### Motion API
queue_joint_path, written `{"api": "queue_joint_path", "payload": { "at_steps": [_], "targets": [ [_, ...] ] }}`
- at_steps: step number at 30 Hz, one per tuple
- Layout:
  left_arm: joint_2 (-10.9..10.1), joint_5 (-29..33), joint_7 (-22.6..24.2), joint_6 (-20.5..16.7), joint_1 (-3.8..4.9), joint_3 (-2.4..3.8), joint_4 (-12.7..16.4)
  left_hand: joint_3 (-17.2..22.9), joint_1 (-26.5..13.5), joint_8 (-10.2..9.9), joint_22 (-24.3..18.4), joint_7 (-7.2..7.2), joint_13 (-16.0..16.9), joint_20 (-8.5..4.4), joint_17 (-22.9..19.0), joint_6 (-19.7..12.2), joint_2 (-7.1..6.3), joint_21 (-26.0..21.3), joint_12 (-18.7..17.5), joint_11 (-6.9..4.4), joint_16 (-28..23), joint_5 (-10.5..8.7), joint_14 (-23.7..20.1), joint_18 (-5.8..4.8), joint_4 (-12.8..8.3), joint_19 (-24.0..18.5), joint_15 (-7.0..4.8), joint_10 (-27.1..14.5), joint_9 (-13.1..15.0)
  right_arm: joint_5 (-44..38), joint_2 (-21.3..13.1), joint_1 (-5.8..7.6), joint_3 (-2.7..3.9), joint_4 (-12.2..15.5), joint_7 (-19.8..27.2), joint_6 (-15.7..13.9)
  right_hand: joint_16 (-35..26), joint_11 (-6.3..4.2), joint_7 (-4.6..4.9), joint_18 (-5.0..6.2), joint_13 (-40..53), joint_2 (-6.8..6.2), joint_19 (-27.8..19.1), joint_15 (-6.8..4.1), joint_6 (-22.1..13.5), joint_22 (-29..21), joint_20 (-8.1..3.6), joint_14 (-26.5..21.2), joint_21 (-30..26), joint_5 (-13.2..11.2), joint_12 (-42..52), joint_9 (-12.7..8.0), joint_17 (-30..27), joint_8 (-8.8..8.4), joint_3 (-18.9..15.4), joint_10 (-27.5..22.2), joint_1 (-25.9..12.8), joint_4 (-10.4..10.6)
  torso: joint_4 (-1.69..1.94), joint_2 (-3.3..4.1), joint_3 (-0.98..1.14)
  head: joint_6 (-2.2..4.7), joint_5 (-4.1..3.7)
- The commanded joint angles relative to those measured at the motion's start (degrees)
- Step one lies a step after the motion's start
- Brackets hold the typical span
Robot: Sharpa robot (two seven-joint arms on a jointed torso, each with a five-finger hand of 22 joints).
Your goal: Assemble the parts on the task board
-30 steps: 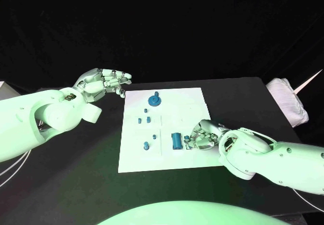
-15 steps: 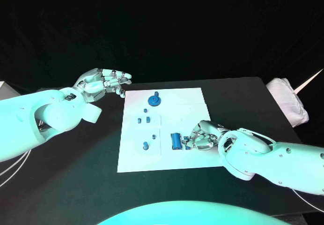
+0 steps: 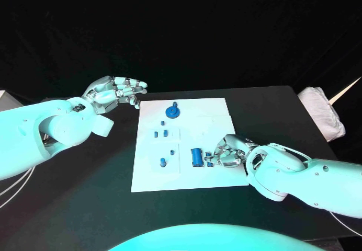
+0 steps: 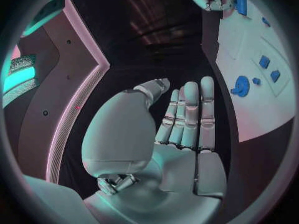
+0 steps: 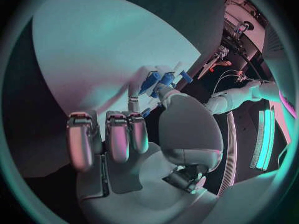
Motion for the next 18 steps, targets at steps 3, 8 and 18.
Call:
{"api": "queue_joint_path", "payload": {
  "at_steps": [3,8,18],
  "targets": [
    [0.1,0.27,0.26,0.92,0.01,0.03,0.01,0.28,0.11,-0.06,-0.07,-0.05,-0.09,0.23,-0.07,0.24,0.42,-0.3,0.19,-0.25,-0.06,0.22,-0.46,0.83,0.19,0.19,0.08,-0.12,-0.01,0.0,-0.62,-0.1,-0.01,0.5,1.9,1.42,0.21,-0.23,0.11,-0.04,14.86,-0.28,5.48,-0.27,-0.47,14.59,-0.33,5.86,-0.04,-0.93,0.0,-0.09,15.06,0.12,-0.79,5.79,1.56,-0.04,-0.04,-0.01,0.05,-0.09,0.09],
    [0.11,0.27,0.16,0.92,0.0,0.03,-0.04,0.45,0.37,-0.07,-0.06,-0.06,-0.11,0.21,-0.08,0.23,0.66,-0.31,0.21,-0.28,-0.07,0.27,-0.48,0.84,0.13,0.23,0.05,-0.11,-0.01,0.31,-1.15,-0.16,-0.01,0.8,2.47,1.56,0.21,-0.21,0.13,-0.04,14.87,-0.34,5.49,-0.26,-0.47,14.59,-0.32,5.86,-0.01,-1.4,0.01,-0.12,15.06,0.15,-1.24,5.79,1.8,0.17,-0.04,0.01,0.05,-0.1,0.11],
    [0.12,0.27,0.06,0.87,0.0,0.02,-0.06,0.48,0.41,-0.07,-0.06,-0.06,-0.11,0.2,-0.08,0.23,0.69,-0.31,0.21,-0.28,-0.07,0.28,-0.48,0.85,0.11,0.24,0.05,-0.12,-0.01,-0.43,-1.28,-0.19,-0.01,0.0,2.23,2.05,0.21,-0.21,0.13,-0.06,14.87,0.21,5.5,-0.25,-0.5,14.61,-0.3,5.86,0.06,-3.03,-0.01,-0.25,15.06,0.21,-2.04,5.78,3.63,0.28,0.04,0.04,0.01,-0.12,0.03]
  ]
}}
